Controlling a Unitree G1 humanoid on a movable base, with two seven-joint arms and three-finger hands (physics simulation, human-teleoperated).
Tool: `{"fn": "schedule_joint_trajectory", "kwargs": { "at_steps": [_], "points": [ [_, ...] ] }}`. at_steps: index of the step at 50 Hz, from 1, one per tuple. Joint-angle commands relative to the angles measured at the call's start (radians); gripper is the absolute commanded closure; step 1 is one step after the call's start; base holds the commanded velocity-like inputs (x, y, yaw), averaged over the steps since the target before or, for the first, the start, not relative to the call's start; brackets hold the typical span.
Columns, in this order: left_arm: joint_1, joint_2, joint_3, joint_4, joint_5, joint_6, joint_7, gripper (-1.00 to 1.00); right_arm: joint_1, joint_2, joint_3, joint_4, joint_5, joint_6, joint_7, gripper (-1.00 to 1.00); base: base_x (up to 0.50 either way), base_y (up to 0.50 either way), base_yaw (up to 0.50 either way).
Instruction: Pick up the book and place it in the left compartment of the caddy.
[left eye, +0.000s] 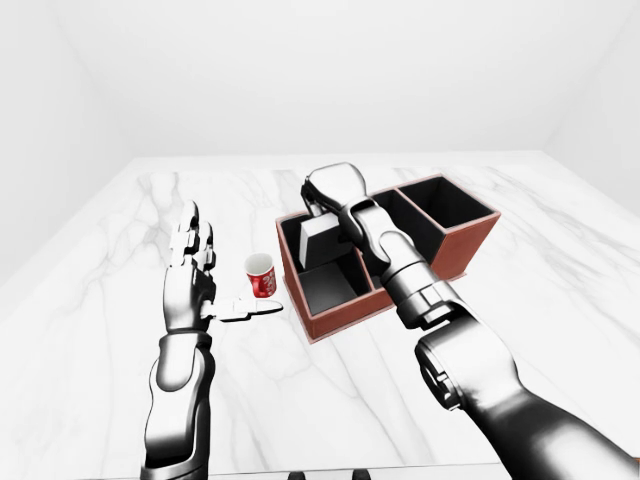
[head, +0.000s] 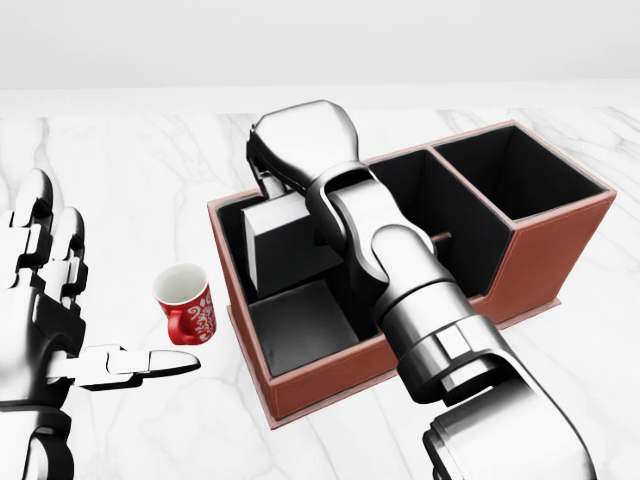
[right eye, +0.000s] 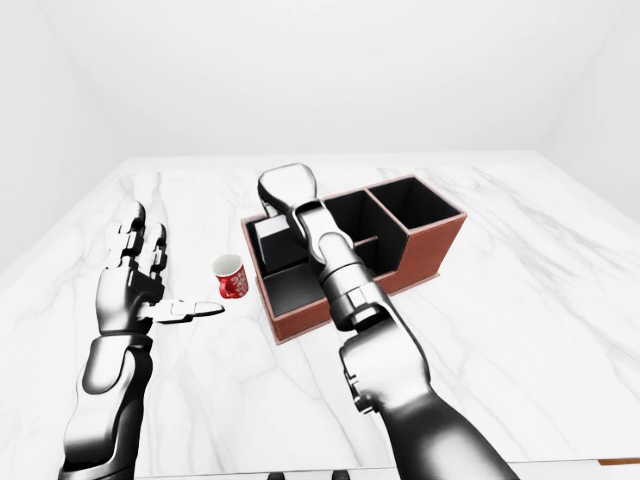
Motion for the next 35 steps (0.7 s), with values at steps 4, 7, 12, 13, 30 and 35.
{"fn": "schedule_joint_trajectory", "kwargs": {
  "at_steps": [4,7,12,13,30,35],
  "points": [
    [-0.002,0.002,0.002,0.008,-0.001,0.0,-0.001,-1.0,-0.027,0.001,-0.014,0.078,-0.024,0.0,-0.099,1.0,0.0,0.0,0.0],
    [-0.004,0.003,0.004,0.006,-0.002,0.0,-0.001,-1.0,-0.028,0.002,-0.013,0.091,-0.022,0.0,-0.11,1.0,0.0,0.0,0.0],
    [-0.006,0.004,0.004,0.004,-0.002,0.0,-0.001,-1.0,-0.027,0.007,-0.01,0.115,-0.019,0.0,-0.132,1.0,0.0,0.0,0.0],
    [-0.007,0.004,0.004,0.004,-0.002,0.0,-0.001,-1.0,-0.027,0.008,-0.009,0.118,-0.02,0.0,-0.135,1.0,0.0,0.0,0.0],
    [-0.009,0.005,0.005,0.003,-0.002,0.0,-0.002,-1.0,-0.028,0.018,-0.003,0.174,-0.022,0.0,-0.191,1.0,0.0,0.0,0.0],
    [-0.009,0.005,0.005,0.004,-0.003,0.0,-0.003,-1.0,-0.022,0.02,-0.003,0.185,-0.022,0.0,-0.205,1.0,0.0,0.0,0.0]
  ]
}}
